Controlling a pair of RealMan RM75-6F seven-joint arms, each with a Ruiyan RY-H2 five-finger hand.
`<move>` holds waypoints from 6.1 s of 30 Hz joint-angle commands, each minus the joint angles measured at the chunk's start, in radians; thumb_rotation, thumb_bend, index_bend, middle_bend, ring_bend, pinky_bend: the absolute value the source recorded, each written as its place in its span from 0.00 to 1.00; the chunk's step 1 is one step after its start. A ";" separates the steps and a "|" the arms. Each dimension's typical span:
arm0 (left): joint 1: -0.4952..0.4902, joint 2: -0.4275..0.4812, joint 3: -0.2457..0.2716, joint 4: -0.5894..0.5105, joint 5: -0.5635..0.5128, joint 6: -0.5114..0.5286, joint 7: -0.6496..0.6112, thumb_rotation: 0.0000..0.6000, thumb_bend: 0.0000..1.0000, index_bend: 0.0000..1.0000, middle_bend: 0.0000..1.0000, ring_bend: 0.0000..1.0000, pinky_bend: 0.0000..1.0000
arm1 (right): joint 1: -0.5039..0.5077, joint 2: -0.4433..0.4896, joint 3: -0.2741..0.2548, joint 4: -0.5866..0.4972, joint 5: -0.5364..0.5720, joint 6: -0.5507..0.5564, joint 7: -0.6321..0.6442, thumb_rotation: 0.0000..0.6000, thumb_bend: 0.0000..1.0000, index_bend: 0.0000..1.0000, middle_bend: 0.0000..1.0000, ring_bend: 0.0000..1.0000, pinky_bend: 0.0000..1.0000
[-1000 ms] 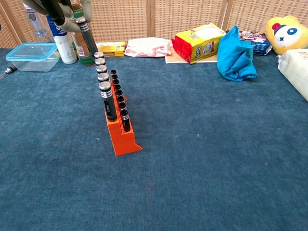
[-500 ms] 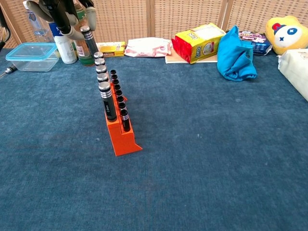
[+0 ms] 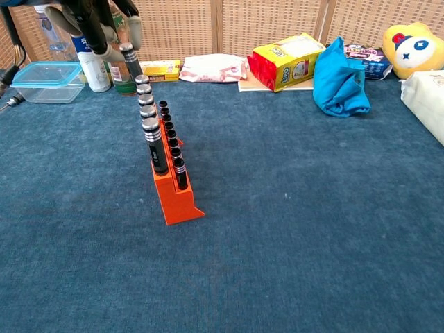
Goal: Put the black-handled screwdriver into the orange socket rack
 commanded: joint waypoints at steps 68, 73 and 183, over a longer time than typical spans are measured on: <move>0.061 -0.066 0.000 0.051 0.061 -0.002 0.021 1.00 0.36 0.55 1.00 1.00 1.00 | -0.005 0.005 0.002 0.004 -0.003 0.010 0.011 1.00 0.00 0.17 0.06 0.00 0.00; 0.059 -0.068 -0.003 0.050 0.058 -0.003 0.028 1.00 0.36 0.55 1.00 1.00 1.00 | -0.004 0.005 0.002 0.003 -0.002 0.007 0.011 1.00 0.00 0.16 0.06 0.00 0.00; 0.055 -0.021 0.039 -0.031 0.172 -0.017 0.053 1.00 0.34 0.40 1.00 1.00 1.00 | -0.007 0.010 0.003 0.005 -0.003 0.013 0.022 1.00 0.00 0.17 0.06 0.00 0.00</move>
